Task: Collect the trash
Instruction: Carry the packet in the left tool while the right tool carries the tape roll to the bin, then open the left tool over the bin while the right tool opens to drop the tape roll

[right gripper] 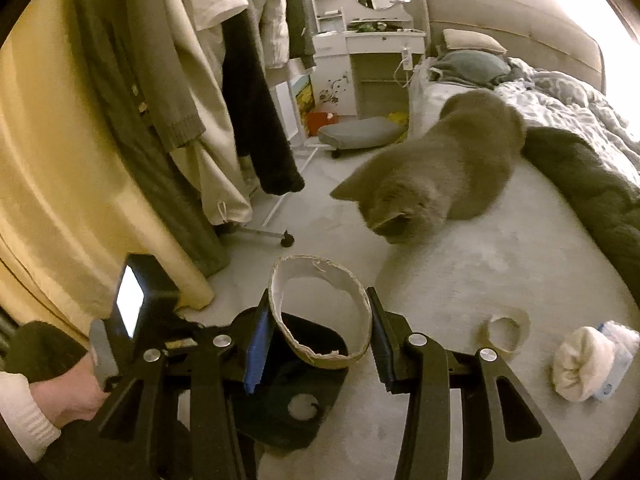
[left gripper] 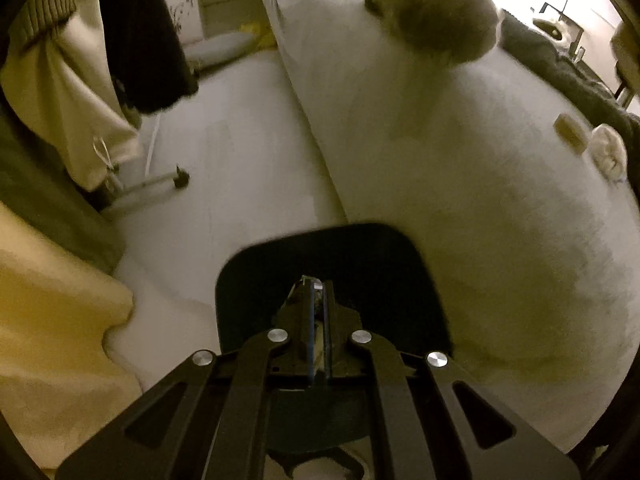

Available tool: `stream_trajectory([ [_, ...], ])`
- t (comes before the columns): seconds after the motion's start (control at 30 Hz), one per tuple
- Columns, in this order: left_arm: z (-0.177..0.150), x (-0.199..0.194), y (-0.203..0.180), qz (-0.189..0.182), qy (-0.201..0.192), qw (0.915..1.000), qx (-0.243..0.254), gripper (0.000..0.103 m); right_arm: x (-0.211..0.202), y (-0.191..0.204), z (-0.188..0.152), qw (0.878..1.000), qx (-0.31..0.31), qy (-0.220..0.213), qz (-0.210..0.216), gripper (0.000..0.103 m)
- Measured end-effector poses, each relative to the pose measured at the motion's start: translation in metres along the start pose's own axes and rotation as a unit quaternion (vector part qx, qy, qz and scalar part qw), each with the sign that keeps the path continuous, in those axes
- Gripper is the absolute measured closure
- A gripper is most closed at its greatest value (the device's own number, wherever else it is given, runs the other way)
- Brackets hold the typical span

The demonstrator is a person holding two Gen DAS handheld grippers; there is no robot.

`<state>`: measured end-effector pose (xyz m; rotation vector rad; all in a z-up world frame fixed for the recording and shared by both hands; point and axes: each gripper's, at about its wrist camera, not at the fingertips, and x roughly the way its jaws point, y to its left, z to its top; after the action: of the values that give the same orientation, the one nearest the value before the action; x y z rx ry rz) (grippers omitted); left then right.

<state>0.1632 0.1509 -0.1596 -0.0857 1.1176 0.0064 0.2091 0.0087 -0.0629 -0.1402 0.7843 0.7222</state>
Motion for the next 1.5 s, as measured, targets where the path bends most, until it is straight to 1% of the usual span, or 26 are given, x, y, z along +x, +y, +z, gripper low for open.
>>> stream_trajectory([
  [0.17,-0.014,0.026,0.015,-0.007,0.041,0.9988,-0.028,0.099,0.016,0.012,-0.002,1.000,-0.009,0.015,0.004,0.058],
  [0.33,-0.026,0.045,0.023,-0.022,0.079,0.9955,-0.048,0.099,0.035,0.022,-0.007,0.999,-0.014,0.035,0.007,0.058],
  [0.53,-0.040,0.065,0.026,-0.032,0.121,0.9908,-0.052,0.099,0.059,0.034,-0.015,0.998,-0.018,0.061,0.015,0.058],
  [0.63,-0.046,0.074,0.029,-0.045,0.145,0.9866,-0.058,0.099,0.070,0.040,-0.018,0.997,-0.022,0.074,0.017,0.058],
  [0.73,-0.051,0.078,0.032,-0.049,0.162,0.9837,-0.061,0.098,0.085,0.043,-0.023,0.995,-0.021,0.091,0.018,0.058],
  [0.77,-0.054,0.079,0.035,-0.047,0.166,0.9830,-0.063,0.097,0.089,0.044,-0.024,0.995,-0.021,0.096,0.018,0.058],
  [0.83,-0.057,0.080,0.039,-0.050,0.169,0.9821,-0.066,0.096,0.100,0.046,-0.028,0.994,-0.018,0.110,0.020,0.058],
  [0.87,-0.059,0.079,0.041,-0.050,0.171,0.9818,-0.066,0.088,0.104,0.047,-0.029,0.993,-0.018,0.116,0.021,0.058],
  [0.9,-0.059,0.079,0.043,-0.050,0.171,0.9817,-0.067,0.075,0.112,0.049,-0.032,0.992,-0.016,0.125,0.024,0.058],
  [0.97,-0.061,0.076,0.046,-0.052,0.166,0.9821,-0.071,0.062,0.120,0.050,-0.036,0.990,-0.016,0.137,0.024,0.058],
  [1.03,-0.059,0.076,0.052,-0.051,0.161,0.9828,-0.073,0.055,0.132,0.051,-0.043,0.988,-0.017,0.154,0.020,0.058],
  [1.1,-0.060,0.072,0.057,-0.046,0.153,0.9842,-0.077,0.042,0.146,0.053,-0.049,0.985,-0.017,0.172,0.016,0.058],
  [1.13,-0.061,0.068,0.062,-0.045,0.147,0.9847,-0.083,0.038,0.151,0.054,-0.051,0.984,-0.018,0.177,0.015,0.058],
  [1.17,-0.062,0.066,0.065,-0.050,0.144,0.9846,-0.087,0.037,0.155,0.055,-0.053,0.983,-0.019,0.184,0.014,0.058],
  [1.2,-0.062,0.064,0.070,-0.047,0.140,0.9850,-0.089,0.033,0.163,0.057,-0.058,0.981,-0.021,0.194,0.014,0.058],
  [1.27,-0.060,0.060,0.077,-0.037,0.133,0.9864,-0.089,0.030,0.172,0.061,-0.064,0.977,-0.023,0.209,0.017,0.058],
  [1.33,-0.061,0.054,0.082,-0.041,0.126,0.9865,-0.096,0.030,0.181,0.064,-0.070,0.975,-0.027,0.222,0.018,0.058],
  [1.47,-0.058,0.037,0.090,-0.038,0.096,0.9902,-0.095,0.030,0.198,0.066,-0.081,0.968,-0.029,0.247,0.017,0.058],
  [1.5,-0.057,0.034,0.092,-0.037,0.090,0.9907,-0.095,0.032,0.203,0.067,-0.083,0.967,-0.029,0.254,0.017,0.058],
])
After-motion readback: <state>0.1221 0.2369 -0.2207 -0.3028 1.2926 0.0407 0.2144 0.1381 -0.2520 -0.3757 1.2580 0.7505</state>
